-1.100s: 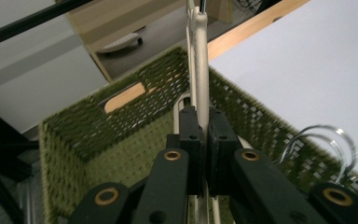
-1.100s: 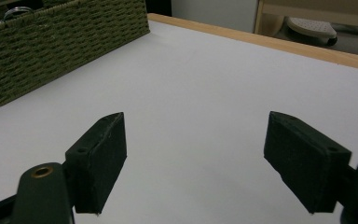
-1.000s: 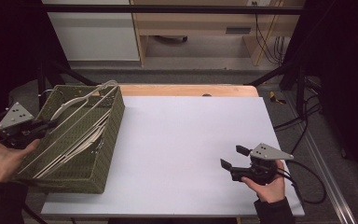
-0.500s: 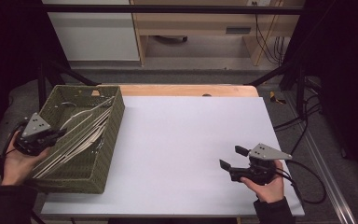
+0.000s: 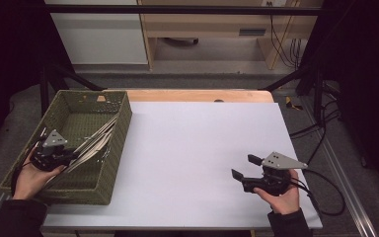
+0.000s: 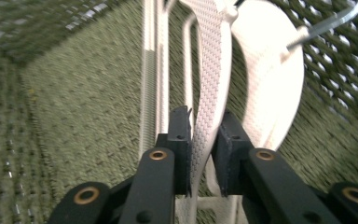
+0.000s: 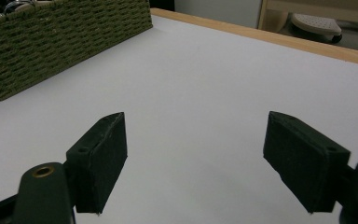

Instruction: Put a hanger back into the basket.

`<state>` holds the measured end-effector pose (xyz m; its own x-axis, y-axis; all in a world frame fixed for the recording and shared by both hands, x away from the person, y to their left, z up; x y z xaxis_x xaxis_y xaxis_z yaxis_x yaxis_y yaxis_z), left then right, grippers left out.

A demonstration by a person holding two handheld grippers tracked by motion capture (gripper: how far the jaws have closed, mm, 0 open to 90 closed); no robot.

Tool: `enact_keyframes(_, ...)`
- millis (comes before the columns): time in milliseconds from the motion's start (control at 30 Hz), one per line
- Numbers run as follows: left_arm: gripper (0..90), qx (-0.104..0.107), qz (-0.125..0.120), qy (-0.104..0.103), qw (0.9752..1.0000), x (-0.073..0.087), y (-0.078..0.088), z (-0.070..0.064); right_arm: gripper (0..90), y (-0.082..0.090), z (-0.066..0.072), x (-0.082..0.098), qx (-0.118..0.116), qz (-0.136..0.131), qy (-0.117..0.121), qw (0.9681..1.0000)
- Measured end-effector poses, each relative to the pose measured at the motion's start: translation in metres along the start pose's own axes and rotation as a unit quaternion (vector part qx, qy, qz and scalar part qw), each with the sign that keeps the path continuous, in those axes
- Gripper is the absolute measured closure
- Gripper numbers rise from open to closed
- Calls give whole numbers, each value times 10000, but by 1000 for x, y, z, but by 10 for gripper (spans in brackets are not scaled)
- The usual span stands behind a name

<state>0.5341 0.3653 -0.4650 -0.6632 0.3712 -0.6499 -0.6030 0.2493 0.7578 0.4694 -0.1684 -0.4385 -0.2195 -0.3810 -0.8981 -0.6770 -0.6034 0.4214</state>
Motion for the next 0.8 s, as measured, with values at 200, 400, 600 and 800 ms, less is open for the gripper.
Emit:
enact_keyframes(200,544,198,-426,214,9987,-9,10,1,220,0,1,0,-19,5,-2,10000)
enact_keyframes(400,344,582,-1319,724,9869,-39,39,-8,220,-1,1,0,-18,16,15,10000)
enact_keyframes(600,207,794,-2117,1079,9681,-64,66,-27,221,1,0,-1,-9,-33,24,10000)
enact_keyframes(800,100,1065,-2412,1057,9588,-74,78,-64,221,3,-1,-2,-12,-65,-4,10000)
Point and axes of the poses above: each handheld gripper's, and its own axes: y roughly backward along the jaws, x roughly out of its underside, z roughly to its left, the point moved 9 cm from there along -y, roughly forward along the jaws, and after that the axes turned 13 degrees about y, right-handed, at the moved point
